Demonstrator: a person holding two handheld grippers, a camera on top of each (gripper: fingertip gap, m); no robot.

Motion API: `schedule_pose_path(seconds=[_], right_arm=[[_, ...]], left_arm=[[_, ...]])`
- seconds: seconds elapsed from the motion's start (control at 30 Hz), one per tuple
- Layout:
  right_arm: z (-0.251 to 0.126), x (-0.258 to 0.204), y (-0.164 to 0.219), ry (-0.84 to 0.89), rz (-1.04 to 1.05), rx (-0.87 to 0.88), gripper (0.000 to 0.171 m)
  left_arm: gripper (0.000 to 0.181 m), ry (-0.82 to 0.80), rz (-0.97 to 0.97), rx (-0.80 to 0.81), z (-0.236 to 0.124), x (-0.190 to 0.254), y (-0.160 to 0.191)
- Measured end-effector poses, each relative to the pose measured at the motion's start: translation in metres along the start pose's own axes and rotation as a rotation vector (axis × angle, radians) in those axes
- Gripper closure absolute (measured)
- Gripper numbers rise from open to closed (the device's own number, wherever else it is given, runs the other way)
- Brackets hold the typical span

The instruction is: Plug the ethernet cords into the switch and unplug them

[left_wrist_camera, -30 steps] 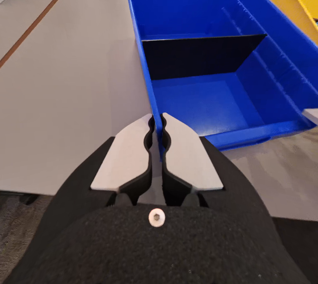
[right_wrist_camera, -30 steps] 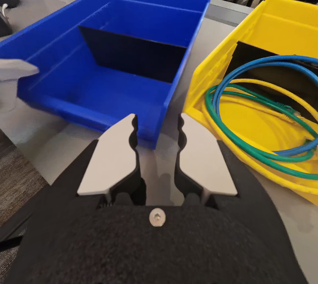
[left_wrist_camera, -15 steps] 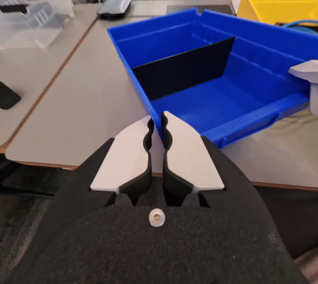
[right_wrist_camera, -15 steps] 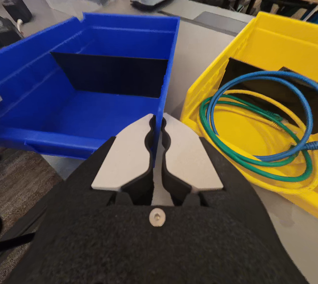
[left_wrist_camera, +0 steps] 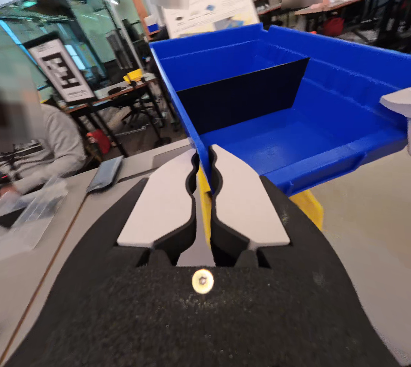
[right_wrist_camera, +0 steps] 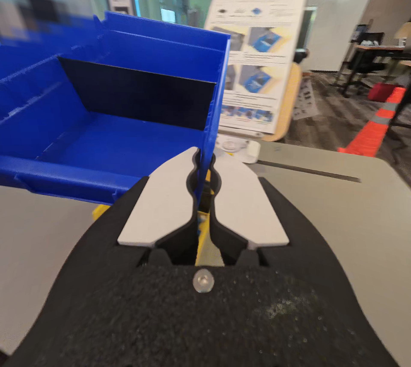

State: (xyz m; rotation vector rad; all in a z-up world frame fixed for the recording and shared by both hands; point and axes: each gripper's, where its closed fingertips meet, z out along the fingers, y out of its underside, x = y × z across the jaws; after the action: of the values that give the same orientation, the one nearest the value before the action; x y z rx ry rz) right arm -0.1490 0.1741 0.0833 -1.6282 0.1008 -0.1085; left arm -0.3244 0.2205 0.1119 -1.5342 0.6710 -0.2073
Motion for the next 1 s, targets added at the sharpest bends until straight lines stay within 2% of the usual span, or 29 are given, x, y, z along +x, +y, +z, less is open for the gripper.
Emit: schedule_pose_path(seconds=[0.1, 0.23, 0.37, 0.47, 0.53, 0.63, 0.73, 0.8, 0.9, 1.0], right_arm=[[-0.005, 0.086, -0.003, 0.119, -0.03, -0.096, 0.165], [-0.01, 0.203, 0.021, 0.261, 0.004, -0.233, 0.166], [-0.017, 0.301, 0.09, 0.366, 0.14, -0.407, 0.167], [-0.02, 0.35, 0.14, 0.395, 0.094, -0.496, 0.167], [-0.019, 0.369, 0.163, 0.388, 0.063, -0.486, 0.167], [-0.016, 0.377, 0.188, 0.316, 0.09, -0.395, 0.167], [-0.025, 0.376, 0.219, 0.233, 0.218, -0.477, 0.168], [-0.031, 0.373, 0.237, 0.192, 0.331, -0.556, 0.16], [-0.029, 0.373, 0.238, 0.169, 0.393, -0.491, 0.159], [-0.03, 0.377, 0.229, 0.18, 0.501, -0.43, 0.157]], left_arm=[[0.174, 0.128, -0.014, -0.021, 0.05, 0.072, -0.025], [0.173, 0.26, -0.014, -0.071, 0.114, 0.181, -0.026], [0.173, 0.319, 0.062, -0.168, 0.164, 0.287, 0.017], [0.171, 0.37, 0.092, -0.247, 0.181, 0.345, 0.062], [0.17, 0.405, 0.061, -0.25, 0.182, 0.369, 0.084], [0.169, 0.331, 0.143, -0.216, 0.179, 0.38, 0.099], [0.17, 0.38, 0.109, -0.265, 0.172, 0.392, 0.119], [0.168, 0.425, 0.119, -0.287, 0.167, 0.401, 0.134], [0.167, 0.411, 0.2, -0.208, 0.163, 0.402, 0.134], [0.165, 0.487, 0.095, -0.27, 0.154, 0.404, 0.131]])
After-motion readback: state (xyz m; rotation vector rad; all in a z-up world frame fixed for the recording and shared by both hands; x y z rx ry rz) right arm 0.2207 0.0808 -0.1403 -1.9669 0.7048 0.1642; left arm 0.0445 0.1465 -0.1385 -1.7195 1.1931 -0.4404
